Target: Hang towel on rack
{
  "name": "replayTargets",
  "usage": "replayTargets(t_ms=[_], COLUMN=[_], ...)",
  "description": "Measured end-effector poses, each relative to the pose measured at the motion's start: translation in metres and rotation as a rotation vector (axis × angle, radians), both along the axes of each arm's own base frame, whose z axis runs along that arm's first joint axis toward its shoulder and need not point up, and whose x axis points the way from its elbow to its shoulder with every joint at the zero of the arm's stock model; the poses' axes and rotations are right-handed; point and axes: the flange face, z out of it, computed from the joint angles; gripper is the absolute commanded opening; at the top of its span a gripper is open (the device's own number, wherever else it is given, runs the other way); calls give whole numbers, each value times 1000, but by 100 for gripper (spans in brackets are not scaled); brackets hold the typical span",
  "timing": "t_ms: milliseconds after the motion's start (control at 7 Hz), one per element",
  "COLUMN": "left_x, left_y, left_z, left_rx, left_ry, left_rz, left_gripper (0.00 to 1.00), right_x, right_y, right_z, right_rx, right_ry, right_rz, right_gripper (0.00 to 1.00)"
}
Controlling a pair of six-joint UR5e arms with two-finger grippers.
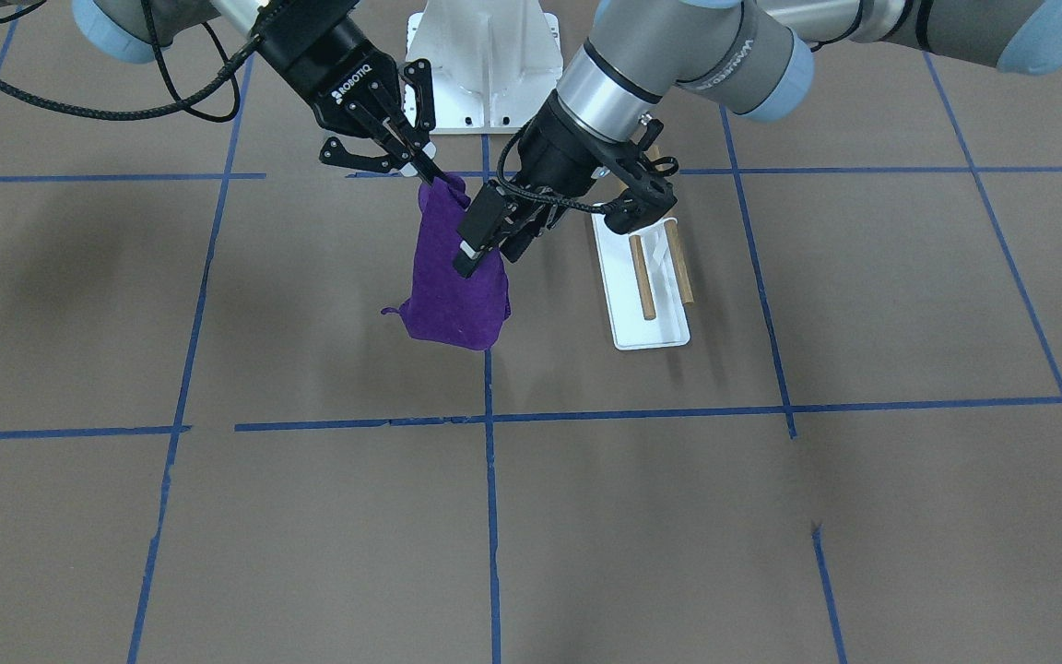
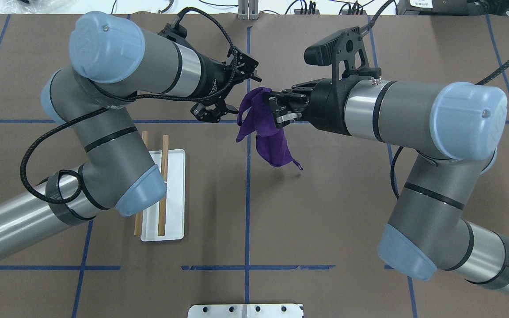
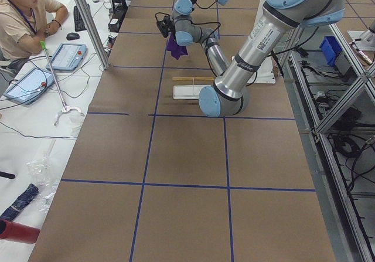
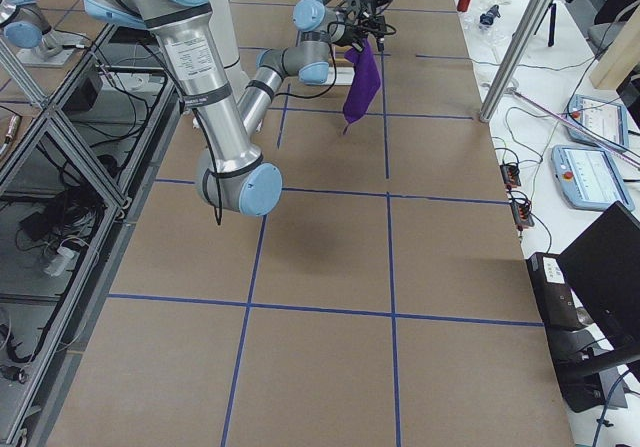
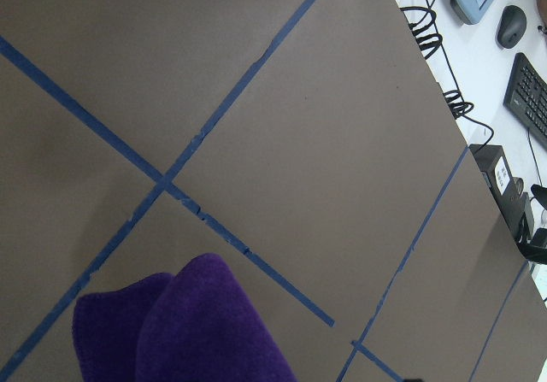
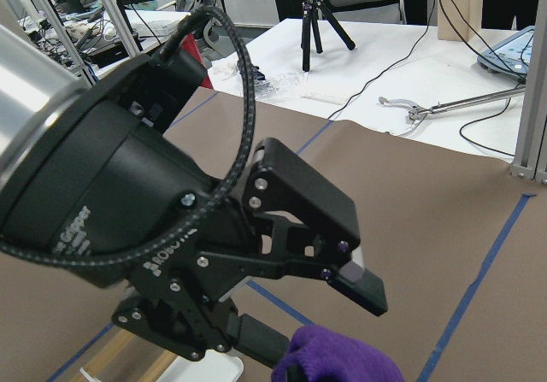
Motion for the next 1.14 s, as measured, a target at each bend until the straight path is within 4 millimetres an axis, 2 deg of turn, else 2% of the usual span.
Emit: replayTargets(t_ms=[143,571,714,857,1000,1143], left_x=[4,5,4,1,-7,-15], left_y=[4,9,10,12,16,21], left_z=[-1,-2,-2,-1,4,10], left_rx=[-3,8,16,31,62,97], left_ry=[2,3,2,0,-7,-17], left_rz=[4,-13,-12,-10,-7,-2], left_gripper=[1,0,0,0,0,0], right_x=[0,0,0,-2,-2,7], right_y=[0,0,0,0,3,6], right_z=[-2,-2,0,5,8,8], right_rx=[2,2,-3,-24,-83,-167], right_ry=[-3,-3,4,33,78,110], right_rz=[0,-1,-6,-29,-61,-87], right_gripper=[0,0,40,99,100,100])
